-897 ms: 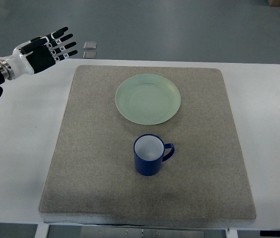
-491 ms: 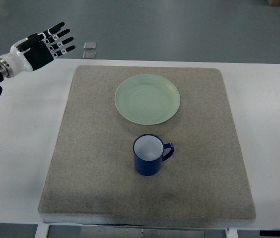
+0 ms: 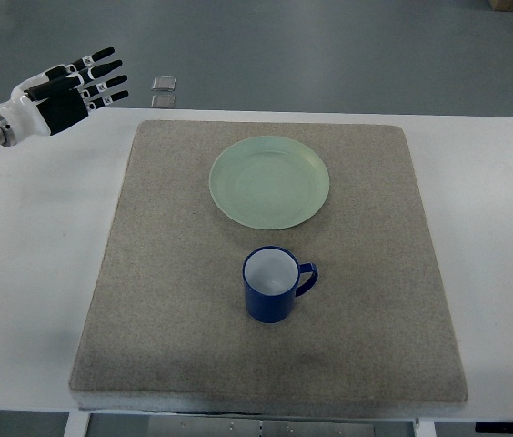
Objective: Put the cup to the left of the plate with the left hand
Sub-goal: 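Lower the raised left hand toward the mat beside the plate, then reach the left hand forward to the blue mug's body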
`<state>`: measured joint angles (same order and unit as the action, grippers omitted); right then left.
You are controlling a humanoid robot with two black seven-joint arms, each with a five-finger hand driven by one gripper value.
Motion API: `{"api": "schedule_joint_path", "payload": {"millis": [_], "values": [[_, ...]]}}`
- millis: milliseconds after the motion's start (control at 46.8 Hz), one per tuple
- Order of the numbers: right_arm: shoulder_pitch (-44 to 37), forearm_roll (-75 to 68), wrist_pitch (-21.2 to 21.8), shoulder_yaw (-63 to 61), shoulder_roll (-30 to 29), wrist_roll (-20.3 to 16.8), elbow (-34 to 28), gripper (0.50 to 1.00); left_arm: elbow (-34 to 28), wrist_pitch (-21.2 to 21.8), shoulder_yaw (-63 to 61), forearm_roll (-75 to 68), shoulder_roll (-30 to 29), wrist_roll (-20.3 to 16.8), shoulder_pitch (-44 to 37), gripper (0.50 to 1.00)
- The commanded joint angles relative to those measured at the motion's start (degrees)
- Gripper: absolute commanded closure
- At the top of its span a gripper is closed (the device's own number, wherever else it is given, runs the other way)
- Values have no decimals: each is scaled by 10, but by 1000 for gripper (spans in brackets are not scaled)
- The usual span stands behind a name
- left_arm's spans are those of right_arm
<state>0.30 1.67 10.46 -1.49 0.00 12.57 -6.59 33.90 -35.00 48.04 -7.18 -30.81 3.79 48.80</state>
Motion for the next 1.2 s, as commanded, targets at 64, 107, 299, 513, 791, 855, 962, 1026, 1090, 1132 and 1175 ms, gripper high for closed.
{"api": "schedule_joint_path", "payload": {"millis": [64,107,299,513,791,855,962,1026,1090,1132,1175], "values": [[1,0,0,0,0,0,0,568,56,0,2,-78,-37,-84,-51,501],[1,0,0,0,0,0,0,568,74,0,1,-93,-46,-99,-59,501],[1,0,0,0,0,0,0,568,163,0,1,-157,-79,-125,-121,501],[1,0,0,0,0,0,0,568,241,0,7,-257,-83,-189,-185,501],[1,0,0,0,0,0,0,568,296,0,12,-326,-58,-214,-240,501],[1,0,0,0,0,0,0,568,317,0,12,-357,-53,-219,-252,501],[1,0,0,0,0,0,0,568,351,0,11,-417,-42,-256,-270,501],[1,0,0,0,0,0,0,568,368,0,10,-446,-41,-278,-274,501],[1,0,0,0,0,0,0,568,377,0,9,-467,-33,-290,-276,501],[1,0,0,0,0,0,0,568,378,0,9,-474,-24,-292,-279,501],[1,0,0,0,0,0,0,568,378,0,8,-478,-20,-292,-281,501]]}}
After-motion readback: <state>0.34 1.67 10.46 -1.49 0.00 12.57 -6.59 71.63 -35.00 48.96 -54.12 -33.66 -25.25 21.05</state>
